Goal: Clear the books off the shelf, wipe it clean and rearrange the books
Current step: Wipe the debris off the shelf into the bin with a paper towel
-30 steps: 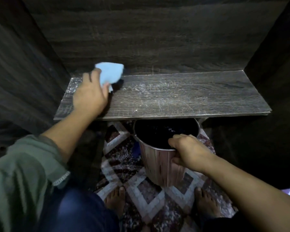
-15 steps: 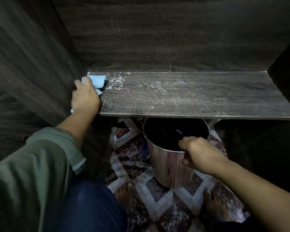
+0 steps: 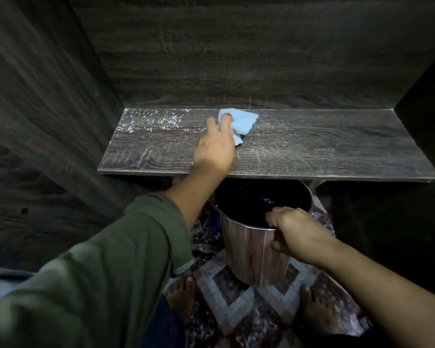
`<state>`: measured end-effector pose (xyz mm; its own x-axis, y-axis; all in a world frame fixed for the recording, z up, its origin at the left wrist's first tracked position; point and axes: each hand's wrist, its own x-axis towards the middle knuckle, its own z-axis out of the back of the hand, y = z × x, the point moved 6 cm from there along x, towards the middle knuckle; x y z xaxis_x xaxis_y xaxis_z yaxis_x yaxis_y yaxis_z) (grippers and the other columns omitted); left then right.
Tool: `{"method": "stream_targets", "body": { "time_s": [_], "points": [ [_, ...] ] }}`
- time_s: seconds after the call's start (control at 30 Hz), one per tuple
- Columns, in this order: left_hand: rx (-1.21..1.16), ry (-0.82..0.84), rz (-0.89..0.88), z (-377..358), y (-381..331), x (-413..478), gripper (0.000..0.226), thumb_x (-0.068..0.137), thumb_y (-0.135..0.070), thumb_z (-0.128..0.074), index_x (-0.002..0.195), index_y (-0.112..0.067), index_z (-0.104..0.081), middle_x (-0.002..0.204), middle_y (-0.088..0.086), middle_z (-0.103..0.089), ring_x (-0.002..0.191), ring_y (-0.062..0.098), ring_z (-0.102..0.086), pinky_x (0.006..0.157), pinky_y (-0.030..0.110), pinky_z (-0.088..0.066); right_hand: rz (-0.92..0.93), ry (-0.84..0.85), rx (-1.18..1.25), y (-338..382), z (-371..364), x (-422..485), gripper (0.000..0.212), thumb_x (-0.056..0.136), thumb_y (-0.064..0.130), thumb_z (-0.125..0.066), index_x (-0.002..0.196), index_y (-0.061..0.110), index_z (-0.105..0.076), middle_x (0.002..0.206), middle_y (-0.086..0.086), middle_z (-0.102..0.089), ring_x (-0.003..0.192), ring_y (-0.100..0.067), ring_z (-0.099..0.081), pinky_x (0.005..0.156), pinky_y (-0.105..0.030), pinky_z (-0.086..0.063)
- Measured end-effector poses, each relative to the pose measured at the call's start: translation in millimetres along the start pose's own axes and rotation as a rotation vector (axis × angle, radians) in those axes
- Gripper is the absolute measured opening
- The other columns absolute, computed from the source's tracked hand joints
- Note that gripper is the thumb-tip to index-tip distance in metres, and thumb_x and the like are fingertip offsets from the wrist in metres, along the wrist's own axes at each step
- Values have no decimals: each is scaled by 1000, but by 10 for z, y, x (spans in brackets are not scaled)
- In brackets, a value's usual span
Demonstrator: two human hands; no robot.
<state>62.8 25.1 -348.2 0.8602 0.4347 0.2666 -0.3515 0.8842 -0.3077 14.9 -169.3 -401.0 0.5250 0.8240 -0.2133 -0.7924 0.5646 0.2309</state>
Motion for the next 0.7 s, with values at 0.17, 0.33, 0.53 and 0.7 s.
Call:
{"method": "stream_targets", "body": {
  "time_s": [0.17, 0.33, 0.53, 0.7],
  "points": [
    [152, -200, 136, 508, 835, 130, 30, 99, -22, -41, 128, -15, -44, 122, 20, -43, 99, 41, -54, 72, 49, -46, -5, -25, -12, -13, 46, -4, 31, 76, 30, -75, 96, 21, -54, 102, 2, -56, 105, -20, -55, 76, -28, -33],
    [317, -174, 278, 769, 1721, 99, 30, 98, -18, -41, 123, -1, -40, 123, 31, -42, 106, 49, -49, 79, 54, -43, -7, -14, -9, -2, 34, -26, 30, 75, 30, -74, 93, 22, -51, 101, 2, -55, 104, -19, -55, 80, -29, -36],
    [188, -239, 305, 615, 1763, -34, 38, 94, -18, -45, 113, 14, -45, 116, 36, -47, 109, 48, -45, 95, 50, -33, -26, 25, -32, 1, -12, -14, 31, 77, 33, -73, 97, 22, -52, 106, 3, -55, 109, -18, -54, 84, -30, -37],
    [45, -190, 488, 533, 1734, -61, 54, 94, -43, -50, 134, -7, -45, 127, 24, -55, 115, 44, -51, 95, 43, -38, -22, 30, -27, 19, -25, -19, 30, 78, 33, -73, 94, 24, -50, 105, 3, -55, 107, -17, -53, 80, -28, -35]
  ]
}}
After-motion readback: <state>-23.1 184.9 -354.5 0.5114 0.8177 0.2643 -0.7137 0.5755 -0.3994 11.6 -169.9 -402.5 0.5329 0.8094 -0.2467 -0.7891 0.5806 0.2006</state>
